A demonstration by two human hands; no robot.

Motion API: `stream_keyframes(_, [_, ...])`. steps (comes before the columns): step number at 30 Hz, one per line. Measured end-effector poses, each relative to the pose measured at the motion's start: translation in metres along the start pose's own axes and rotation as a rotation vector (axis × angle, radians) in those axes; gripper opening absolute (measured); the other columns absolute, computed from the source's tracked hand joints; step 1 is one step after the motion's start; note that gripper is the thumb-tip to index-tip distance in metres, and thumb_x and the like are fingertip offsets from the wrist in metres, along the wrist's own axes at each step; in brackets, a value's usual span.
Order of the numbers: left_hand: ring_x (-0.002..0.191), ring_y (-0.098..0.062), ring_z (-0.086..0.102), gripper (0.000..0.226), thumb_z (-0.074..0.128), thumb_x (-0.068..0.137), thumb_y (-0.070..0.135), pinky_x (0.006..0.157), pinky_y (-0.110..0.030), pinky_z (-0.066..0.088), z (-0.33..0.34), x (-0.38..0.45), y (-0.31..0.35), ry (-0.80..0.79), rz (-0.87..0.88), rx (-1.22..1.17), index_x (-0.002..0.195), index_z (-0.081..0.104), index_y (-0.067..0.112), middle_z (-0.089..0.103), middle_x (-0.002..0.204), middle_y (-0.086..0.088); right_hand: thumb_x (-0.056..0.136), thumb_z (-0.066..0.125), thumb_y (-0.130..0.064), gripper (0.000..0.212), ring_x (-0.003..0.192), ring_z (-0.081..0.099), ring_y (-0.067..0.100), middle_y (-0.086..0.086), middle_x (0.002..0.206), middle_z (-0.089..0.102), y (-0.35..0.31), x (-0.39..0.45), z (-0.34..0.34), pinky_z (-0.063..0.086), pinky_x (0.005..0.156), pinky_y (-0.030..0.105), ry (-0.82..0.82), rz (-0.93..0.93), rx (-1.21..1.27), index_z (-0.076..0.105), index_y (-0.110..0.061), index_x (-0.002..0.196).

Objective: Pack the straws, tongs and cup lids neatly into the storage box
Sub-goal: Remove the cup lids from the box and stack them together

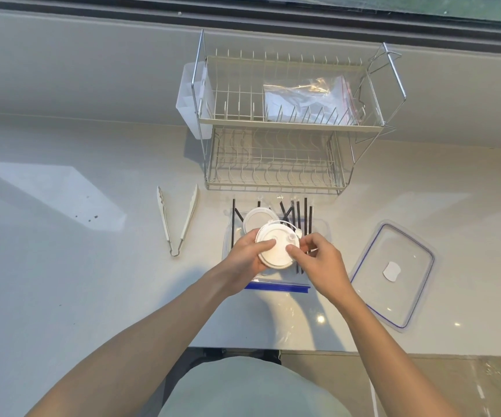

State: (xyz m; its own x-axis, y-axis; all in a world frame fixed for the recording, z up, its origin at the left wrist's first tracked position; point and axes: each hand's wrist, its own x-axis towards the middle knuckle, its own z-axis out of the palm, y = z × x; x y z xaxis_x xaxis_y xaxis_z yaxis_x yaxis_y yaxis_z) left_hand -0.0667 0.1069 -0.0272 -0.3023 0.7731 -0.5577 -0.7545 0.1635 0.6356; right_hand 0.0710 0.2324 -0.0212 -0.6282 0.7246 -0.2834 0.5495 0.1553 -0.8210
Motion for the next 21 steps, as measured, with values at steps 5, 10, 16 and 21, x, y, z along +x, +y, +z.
stream_keyframes(5, [0.131,-0.036,0.06,0.041,0.055,0.097,0.003,0.11,-0.05,0.049,0.0021,0.0029,-0.0028,-0.007,-0.046,0.121,0.137,0.061,0.013,0.066,0.136,-0.018,0.096,0.064,-0.022,0.005,0.079,0.064,0.015,-0.007,0.087,0.068,-0.0024,0.0,0.0019,0.054,0.07,0.034,0.048,-0.082,-0.069,0.067,-0.025,0.096])
stream_keyframes(10, [0.117,-0.027,0.066,0.045,0.058,0.091,0.008,0.107,-0.05,0.052,0.0035,0.0016,-0.0025,-0.03,-0.083,0.126,0.135,0.061,0.014,0.065,0.137,-0.019,0.096,0.066,-0.017,0.008,0.082,0.061,0.007,-0.004,0.096,0.066,-0.0042,0.0031,0.0043,0.049,0.072,0.023,0.045,-0.136,-0.138,0.07,-0.022,0.101])
stream_keyframes(16, [0.13,-0.026,0.063,0.047,0.043,0.107,0.048,0.111,-0.048,0.047,0.0039,-0.0008,-0.0021,-0.081,-0.148,0.08,0.14,0.062,0.02,0.07,0.136,-0.007,0.097,0.061,-0.01,0.016,0.09,0.059,0.003,-0.008,0.097,0.065,-0.0054,0.0022,0.0062,0.047,0.076,0.019,0.066,-0.185,-0.117,0.071,-0.021,0.102])
stream_keyframes(21, [0.129,-0.031,0.063,0.042,0.051,0.106,0.041,0.109,-0.049,0.048,-0.001,-0.0011,-0.007,-0.064,-0.083,0.105,0.138,0.063,0.016,0.068,0.137,-0.012,0.099,0.058,-0.011,0.017,0.098,0.057,0.014,-0.008,0.1,0.062,-0.0027,0.0001,0.0095,0.049,0.084,0.028,0.091,-0.213,-0.21,0.07,-0.019,0.108])
